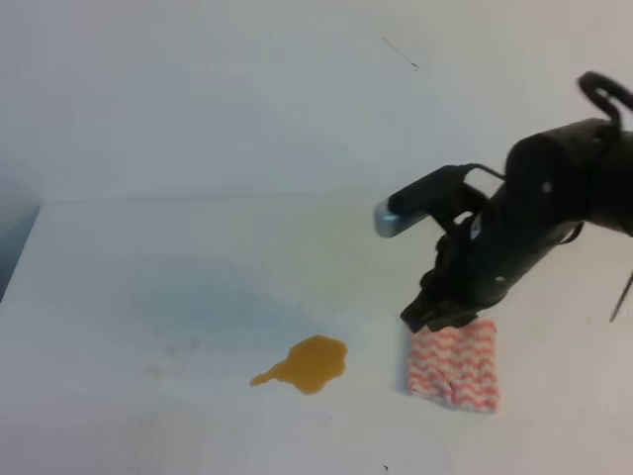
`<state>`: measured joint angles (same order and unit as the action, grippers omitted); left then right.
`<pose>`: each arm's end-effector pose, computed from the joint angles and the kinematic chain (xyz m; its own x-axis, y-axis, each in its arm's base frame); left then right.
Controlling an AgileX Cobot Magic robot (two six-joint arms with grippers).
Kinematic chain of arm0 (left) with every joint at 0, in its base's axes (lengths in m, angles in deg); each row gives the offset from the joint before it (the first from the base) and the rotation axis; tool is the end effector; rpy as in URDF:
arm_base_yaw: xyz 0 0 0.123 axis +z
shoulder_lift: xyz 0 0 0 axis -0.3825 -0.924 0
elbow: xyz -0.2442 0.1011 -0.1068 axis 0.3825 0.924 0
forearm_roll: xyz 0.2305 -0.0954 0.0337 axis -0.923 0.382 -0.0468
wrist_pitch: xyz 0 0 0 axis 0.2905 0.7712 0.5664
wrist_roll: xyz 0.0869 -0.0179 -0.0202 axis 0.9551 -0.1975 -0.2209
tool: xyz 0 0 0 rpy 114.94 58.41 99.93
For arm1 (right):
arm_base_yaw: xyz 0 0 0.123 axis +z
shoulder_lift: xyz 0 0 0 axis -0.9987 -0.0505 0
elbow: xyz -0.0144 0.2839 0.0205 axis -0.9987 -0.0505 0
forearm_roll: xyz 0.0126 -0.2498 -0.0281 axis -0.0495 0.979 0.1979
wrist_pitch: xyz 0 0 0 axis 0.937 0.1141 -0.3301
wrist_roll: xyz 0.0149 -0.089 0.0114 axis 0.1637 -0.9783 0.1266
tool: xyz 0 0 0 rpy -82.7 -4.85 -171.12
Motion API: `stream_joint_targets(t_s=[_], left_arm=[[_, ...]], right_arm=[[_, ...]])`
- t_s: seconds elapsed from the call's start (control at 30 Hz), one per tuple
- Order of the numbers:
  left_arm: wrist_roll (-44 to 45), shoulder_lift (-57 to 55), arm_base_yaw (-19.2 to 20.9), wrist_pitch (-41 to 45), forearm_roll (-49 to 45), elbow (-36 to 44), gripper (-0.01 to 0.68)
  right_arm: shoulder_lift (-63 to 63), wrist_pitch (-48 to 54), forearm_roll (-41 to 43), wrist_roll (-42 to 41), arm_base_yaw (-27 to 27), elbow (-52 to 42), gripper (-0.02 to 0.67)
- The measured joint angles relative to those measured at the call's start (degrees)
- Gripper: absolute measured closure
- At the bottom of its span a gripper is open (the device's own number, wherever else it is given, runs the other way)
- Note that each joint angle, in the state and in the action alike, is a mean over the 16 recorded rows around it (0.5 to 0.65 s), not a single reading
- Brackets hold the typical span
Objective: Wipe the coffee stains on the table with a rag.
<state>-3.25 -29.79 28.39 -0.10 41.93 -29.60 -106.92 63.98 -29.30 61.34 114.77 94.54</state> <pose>0.0546 0.0019 0.1692 -0.2457 -0.3126 -0.9176 -0.1395 0.9481 -0.2856 0.3272 0.1835 0.2244 -0.7496 -0.5331 -0.3922 -0.5989 0.7987 0.0590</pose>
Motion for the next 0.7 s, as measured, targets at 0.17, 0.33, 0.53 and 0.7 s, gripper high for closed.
stream_joint_targets(t_s=[0.17, 0.33, 0.53, 0.7], left_arm=[[0.0, 0.0, 0.0, 0.0, 0.0, 0.0, 0.674], [0.0, 0.0, 0.0, 0.0, 0.0, 0.0, 0.674], [0.0, 0.0, 0.0, 0.0, 0.0, -0.2, 0.674], [0.0, 0.0, 0.0, 0.0, 0.0, -0.3, 0.674]], right_arm=[[-5.6, 0.8, 3.7, 3.5, 3.1, 3.5, 0.434], [-9.1, 1.3, 3.8, 5.6, 4.2, 4.7, 0.396], [-11.5, 0.5, 3.1, 8.0, 4.3, 4.9, 0.387], [-13.3, -0.3, 2.3, 9.7, 4.3, 5.0, 0.387]])
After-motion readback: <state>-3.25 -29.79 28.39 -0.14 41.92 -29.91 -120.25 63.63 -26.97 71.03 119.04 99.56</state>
